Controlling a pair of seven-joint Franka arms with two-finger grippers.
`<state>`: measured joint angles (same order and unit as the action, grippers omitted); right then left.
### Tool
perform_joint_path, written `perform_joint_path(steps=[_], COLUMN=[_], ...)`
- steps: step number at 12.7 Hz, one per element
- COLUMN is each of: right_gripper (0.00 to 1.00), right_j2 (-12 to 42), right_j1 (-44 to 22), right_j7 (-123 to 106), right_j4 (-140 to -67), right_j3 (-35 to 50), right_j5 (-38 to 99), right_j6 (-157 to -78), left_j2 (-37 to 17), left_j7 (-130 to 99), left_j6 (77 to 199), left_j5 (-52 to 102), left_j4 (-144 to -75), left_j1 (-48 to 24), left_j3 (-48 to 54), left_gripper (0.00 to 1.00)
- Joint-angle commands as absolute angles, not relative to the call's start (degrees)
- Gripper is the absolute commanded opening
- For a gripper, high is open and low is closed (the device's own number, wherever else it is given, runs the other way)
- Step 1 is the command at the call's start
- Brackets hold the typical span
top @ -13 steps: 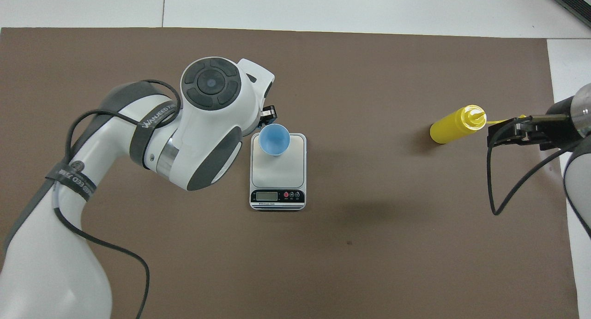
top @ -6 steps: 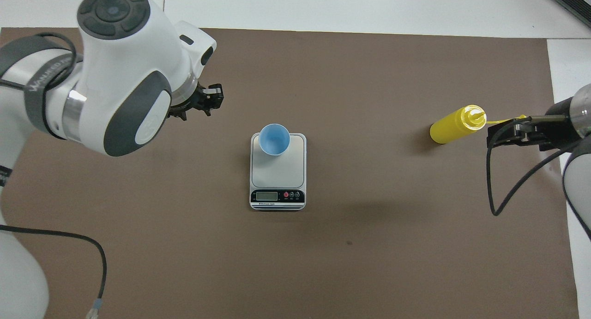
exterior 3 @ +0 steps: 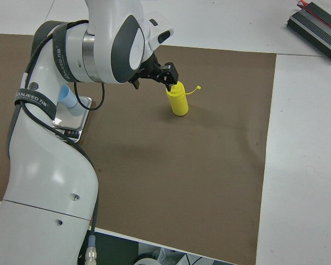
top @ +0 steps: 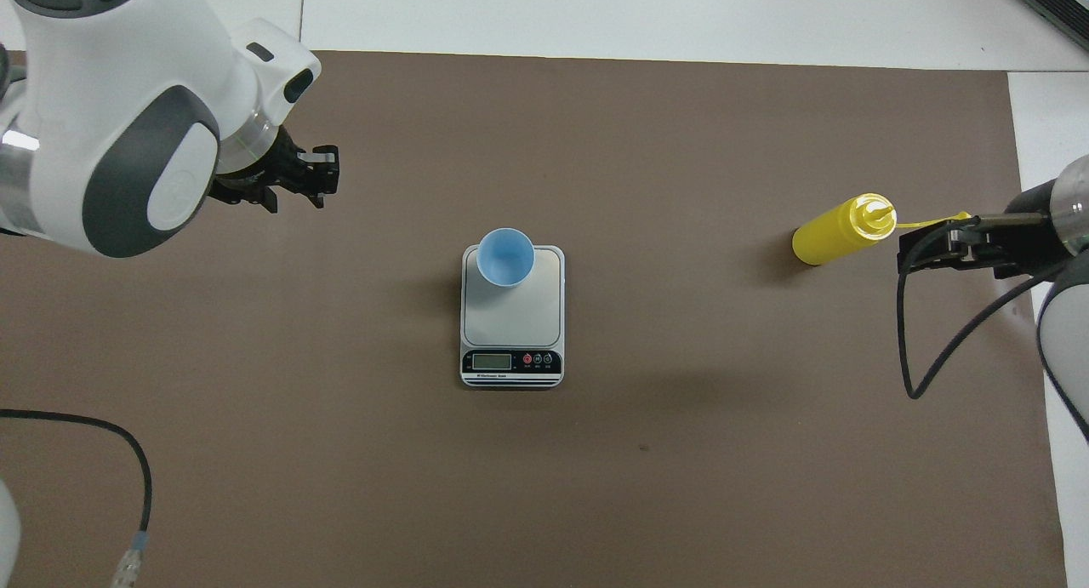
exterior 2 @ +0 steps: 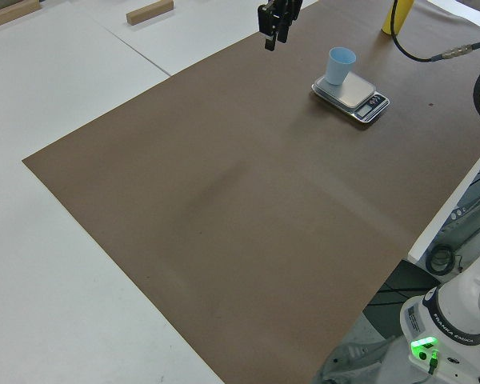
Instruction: Pour seasoning into cup on scale with both arms
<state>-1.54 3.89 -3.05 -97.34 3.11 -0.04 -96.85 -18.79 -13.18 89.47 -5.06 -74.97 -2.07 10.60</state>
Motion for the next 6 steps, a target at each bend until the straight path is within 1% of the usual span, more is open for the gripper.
perform_joint_path(steps=[1, 3, 4, 6], right_gripper=[1.00, 1.00, 1.00, 1.00], right_j2=[-5.88, -8.08, -8.52, -8.44], right_j1=[8.25, 10.28, 10.98, 13.43], right_j7=[-13.40, -22.37, -25.89, -35.63], right_j4=[-105.53, -110.89, -112.48, -114.34], right_j3=[2.99, 2.99, 2.99, 2.90], right_j5=[6.39, 9.04, 10.10, 14.48], right_j6=[-103.77, -109.31, -111.25, -113.80], left_j2=[-17.06, -15.65, -15.30, -12.76], left_j7=[-6.01, -2.21, -1.50, -1.58], left_j6=[87.45, 87.89, 88.15, 88.42], left_j5=[-4.13, -4.13, -4.13, -4.13], left_j4=[-74.88, -75.41, -75.93, -79.61], left_j1=[2.18, 3.42, 3.51, 3.87], left_j3=[11.16, 10.64, 10.63, 10.46], left_gripper=[0.51, 0.52, 0.56, 0.60])
